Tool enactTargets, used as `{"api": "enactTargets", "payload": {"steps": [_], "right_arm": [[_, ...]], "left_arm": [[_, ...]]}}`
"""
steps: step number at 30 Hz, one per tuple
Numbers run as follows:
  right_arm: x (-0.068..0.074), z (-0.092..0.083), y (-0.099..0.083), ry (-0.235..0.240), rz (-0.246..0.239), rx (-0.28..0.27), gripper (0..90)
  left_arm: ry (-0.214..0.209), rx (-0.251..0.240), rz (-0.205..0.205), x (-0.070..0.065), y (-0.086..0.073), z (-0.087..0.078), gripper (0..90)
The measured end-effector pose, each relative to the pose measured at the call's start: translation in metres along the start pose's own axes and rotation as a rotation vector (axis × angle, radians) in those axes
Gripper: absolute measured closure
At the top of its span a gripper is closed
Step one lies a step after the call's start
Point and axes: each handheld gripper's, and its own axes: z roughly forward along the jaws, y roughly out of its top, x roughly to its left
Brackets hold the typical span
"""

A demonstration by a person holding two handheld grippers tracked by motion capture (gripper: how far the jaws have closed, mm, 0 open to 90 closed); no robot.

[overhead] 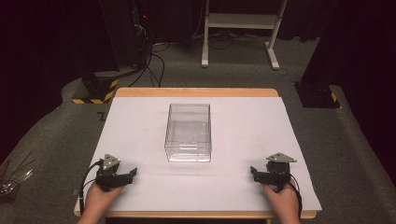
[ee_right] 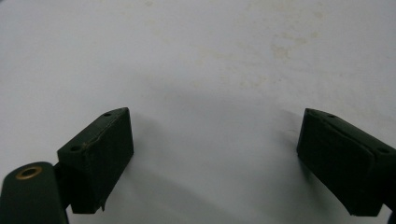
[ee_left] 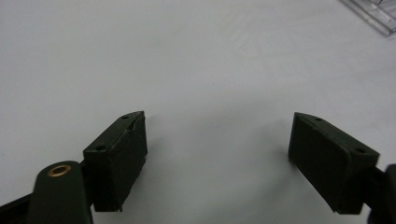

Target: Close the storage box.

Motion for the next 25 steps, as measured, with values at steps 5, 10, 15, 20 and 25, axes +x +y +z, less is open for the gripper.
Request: {"api": "enactTargets", "payload": {"steps": [5,10,15,20,25], "right_arm": [[0.0001,-0.0001,0.0000,-0.001,-0.001,0.002,10.7],[0.0001,-0.0001,0.0000,-0.002,-0.003,0.001,10.7],[0.0001,-0.0001,0.0000,-0.002,-0.002,0.001,10.7],[0.0002,-0.0001,0.0001,-0.003,-0.003,0.002,10.7],[0.0000,-0.0001,0.0000,-0.003,-0.006,0.000,10.7]], "left_arm": [[-0.009,-0.001,0.008,0.0002,-0.0002,0.0009,17.5],[-0.011,-0.003,0.005,0.0004,-0.0004,0.0013,17.4],[-0.012,-0.004,0.003,0.0006,-0.0004,0.0014,17.4],[-0.014,-0.001,0.006,0.0009,-0.0004,0.0014,17.2],[-0.014,-0.003,0.003,0.0007,-0.0004,0.0016,17.2]]}}
